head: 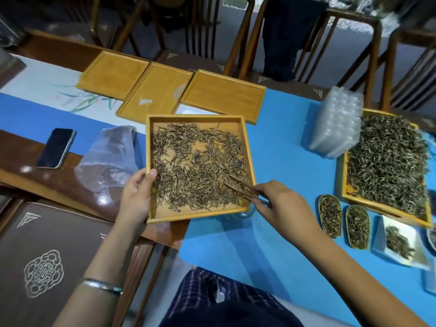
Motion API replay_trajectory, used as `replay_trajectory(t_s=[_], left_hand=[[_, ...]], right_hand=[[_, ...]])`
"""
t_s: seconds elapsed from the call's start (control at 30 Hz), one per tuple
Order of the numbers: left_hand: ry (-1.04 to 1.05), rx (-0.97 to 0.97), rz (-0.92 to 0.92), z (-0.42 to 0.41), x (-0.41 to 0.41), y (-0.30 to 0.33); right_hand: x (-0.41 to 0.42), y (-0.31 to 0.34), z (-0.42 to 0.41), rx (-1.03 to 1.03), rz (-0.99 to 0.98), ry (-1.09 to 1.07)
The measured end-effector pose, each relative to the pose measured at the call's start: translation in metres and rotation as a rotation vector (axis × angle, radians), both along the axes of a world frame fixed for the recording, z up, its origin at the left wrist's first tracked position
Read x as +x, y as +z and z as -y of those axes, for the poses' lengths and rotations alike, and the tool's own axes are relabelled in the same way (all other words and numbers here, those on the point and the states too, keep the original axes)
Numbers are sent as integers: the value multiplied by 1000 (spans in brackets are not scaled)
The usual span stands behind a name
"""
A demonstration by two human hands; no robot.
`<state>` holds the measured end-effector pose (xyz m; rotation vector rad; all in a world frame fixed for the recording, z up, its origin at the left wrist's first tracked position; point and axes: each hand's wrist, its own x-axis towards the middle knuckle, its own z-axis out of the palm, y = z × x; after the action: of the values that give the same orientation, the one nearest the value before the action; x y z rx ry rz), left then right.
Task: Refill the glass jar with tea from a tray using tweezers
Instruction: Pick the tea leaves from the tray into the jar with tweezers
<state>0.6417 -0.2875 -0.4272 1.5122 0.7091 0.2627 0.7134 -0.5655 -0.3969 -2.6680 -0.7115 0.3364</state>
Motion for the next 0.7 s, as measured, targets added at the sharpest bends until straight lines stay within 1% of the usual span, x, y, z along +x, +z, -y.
replay_trajectory(t_s=[0.17, 0.37, 0.5, 0.7], left_hand=[[45, -36, 0, -5, 1, -1], [80, -37, -9, -8, 1, -3], [105, -45, -15, -12, 0, -10], [99, -95, -8, -20, -1, -13]], right_hand=[[-2, -1, 4, 0, -19, 5], [1, 3, 13, 87, 23, -28], [4, -3, 7, 101, 1, -12], [2, -15, 5, 25, -26, 18]])
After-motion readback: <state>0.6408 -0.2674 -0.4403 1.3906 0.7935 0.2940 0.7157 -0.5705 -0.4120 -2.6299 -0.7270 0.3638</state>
